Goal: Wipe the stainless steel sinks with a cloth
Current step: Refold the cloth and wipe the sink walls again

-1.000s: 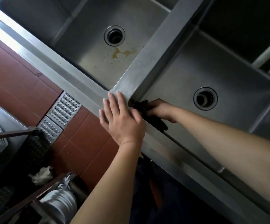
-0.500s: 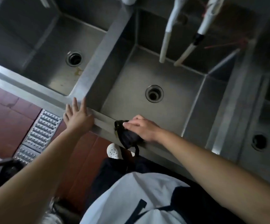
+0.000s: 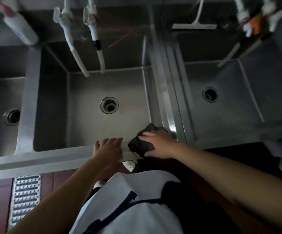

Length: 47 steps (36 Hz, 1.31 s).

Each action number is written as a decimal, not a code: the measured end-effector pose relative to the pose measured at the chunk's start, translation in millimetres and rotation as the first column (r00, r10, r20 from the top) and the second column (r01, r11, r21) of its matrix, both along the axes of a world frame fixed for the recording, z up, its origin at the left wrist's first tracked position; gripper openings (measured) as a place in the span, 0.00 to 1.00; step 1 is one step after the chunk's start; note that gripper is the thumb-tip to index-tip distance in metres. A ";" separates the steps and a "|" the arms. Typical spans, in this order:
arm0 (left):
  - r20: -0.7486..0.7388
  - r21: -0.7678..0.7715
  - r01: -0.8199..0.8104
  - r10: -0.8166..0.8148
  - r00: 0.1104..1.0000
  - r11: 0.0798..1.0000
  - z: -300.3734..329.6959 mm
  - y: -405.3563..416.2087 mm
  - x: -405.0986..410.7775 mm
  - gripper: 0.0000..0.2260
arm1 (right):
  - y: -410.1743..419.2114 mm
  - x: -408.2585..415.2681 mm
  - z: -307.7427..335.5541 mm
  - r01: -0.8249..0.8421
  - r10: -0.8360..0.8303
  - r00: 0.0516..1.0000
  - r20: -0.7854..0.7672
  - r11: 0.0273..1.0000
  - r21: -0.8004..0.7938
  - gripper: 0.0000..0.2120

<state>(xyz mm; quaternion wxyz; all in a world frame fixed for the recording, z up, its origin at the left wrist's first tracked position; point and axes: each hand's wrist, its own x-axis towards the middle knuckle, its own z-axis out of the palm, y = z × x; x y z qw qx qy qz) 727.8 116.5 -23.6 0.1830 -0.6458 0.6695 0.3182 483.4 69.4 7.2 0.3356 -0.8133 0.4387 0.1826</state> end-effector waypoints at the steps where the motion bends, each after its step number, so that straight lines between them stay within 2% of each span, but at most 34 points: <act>1: -0.006 -0.018 0.010 -0.010 1.000 1.000 -0.8 2.2 1.3 0.24 | 6.4 -3.9 -0.1 -0.018 0.017 1.000 -0.024 1.000 -0.022 0.42; 4: -0.041 -0.055 0.037 -0.040 0.998 0.998 -2.5 8.5 12.4 0.24 | 25.0 0.2 -3.0 0.006 -0.013 0.997 -0.075 0.996 -0.093 0.44; 10: -0.049 -0.106 -0.005 -0.001 0.999 0.994 2.2 37.4 48.0 0.28 | 49.1 24.5 -2.0 0.142 -0.159 0.982 -0.098 0.976 -0.164 0.34; 16: -0.055 -0.231 -0.309 0.305 0.951 0.922 15.1 88.9 127.5 0.38 | 72.6 48.2 -4.0 0.156 -0.197 0.970 -0.143 0.954 -0.255 0.30; 20: -0.024 -0.247 -0.469 0.478 0.878 0.848 18.0 130.1 200.6 0.37 | 90.3 114.3 -5.5 0.128 -0.168 0.976 -0.136 0.956 -0.263 0.29; 24: 0.036 -0.214 -0.367 0.383 0.923 0.905 18.8 169.9 258.5 0.42 | 105.7 200.1 -6.3 0.052 -0.073 0.994 -0.084 0.972 -0.227 0.28; 26: 0.033 -0.210 -0.378 0.393 0.919 0.902 21.4 180.7 273.3 0.42 | 112.1 244.3 -5.5 -0.012 -0.003 0.998 -0.068 0.976 -0.219 0.28; 30: 0.010 -0.205 -0.502 0.515 0.857 0.840 19.7 197.5 296.9 0.41 | 120.3 322.5 -6.9 -0.084 0.080 0.996 -0.029 0.976 -0.202 0.27; 34: -0.015 -0.167 -0.663 0.670 0.742 0.730 16.9 213.1 326.7 0.41 | 122.2 374.9 -9.7 -0.124 0.119 0.992 -0.041 0.976 -0.177 0.27; 38: -0.108 -0.274 -0.673 0.674 0.731 0.687 19.0 216.3 352.6 0.46 | 127.0 400.0 -18.8 -0.183 0.165 0.980 -0.115 0.968 -0.171 0.31; 43: -0.117 -0.301 -0.663 0.664 0.739 0.685 19.2 191.1 378.0 0.44 | 116.3 426.9 -32.9 -0.126 0.106 0.989 -0.101 0.966 -0.227 0.33; 47: -0.123 -0.305 -0.663 0.662 0.739 0.684 15.8 161.8 395.9 0.39 | 75.7 462.4 -43.5 0.015 -0.028 0.998 -0.058 0.977 -0.214 0.33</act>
